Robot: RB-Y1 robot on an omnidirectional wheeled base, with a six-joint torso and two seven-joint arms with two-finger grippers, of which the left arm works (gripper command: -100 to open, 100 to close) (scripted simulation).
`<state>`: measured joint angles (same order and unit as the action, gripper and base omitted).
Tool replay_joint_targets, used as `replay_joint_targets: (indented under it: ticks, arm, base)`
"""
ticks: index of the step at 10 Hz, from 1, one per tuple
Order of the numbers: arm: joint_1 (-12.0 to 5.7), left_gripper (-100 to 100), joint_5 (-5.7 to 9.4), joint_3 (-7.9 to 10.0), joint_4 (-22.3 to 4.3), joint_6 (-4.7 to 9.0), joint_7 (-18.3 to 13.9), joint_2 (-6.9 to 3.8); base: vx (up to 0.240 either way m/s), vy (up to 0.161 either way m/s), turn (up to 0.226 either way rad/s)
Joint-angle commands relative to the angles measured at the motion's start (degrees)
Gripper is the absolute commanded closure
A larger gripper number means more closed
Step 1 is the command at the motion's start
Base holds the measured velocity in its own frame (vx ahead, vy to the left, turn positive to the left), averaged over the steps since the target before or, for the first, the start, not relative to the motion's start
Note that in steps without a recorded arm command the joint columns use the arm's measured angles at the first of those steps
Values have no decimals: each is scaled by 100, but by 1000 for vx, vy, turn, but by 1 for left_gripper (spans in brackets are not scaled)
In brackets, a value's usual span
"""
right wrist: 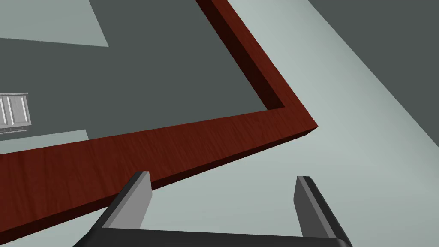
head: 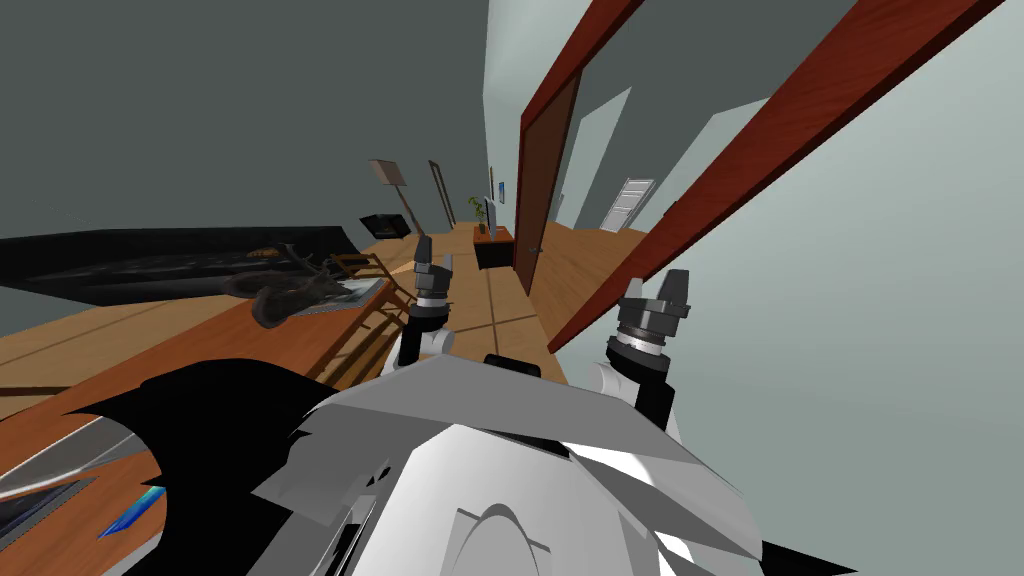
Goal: Push the door open
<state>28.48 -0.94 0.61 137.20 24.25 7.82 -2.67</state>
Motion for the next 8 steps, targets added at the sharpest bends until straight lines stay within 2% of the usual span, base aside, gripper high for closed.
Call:
replay_joint_targets:
  ticks: [1,8]
  arm:
    - [-64,-100,-8,-47,-173,38,-34,-43]
    - [-329,-100,-40,-240,-891,194,-175,-164]
  base:
    - [74,24,-82]
    - [140,42,-68]
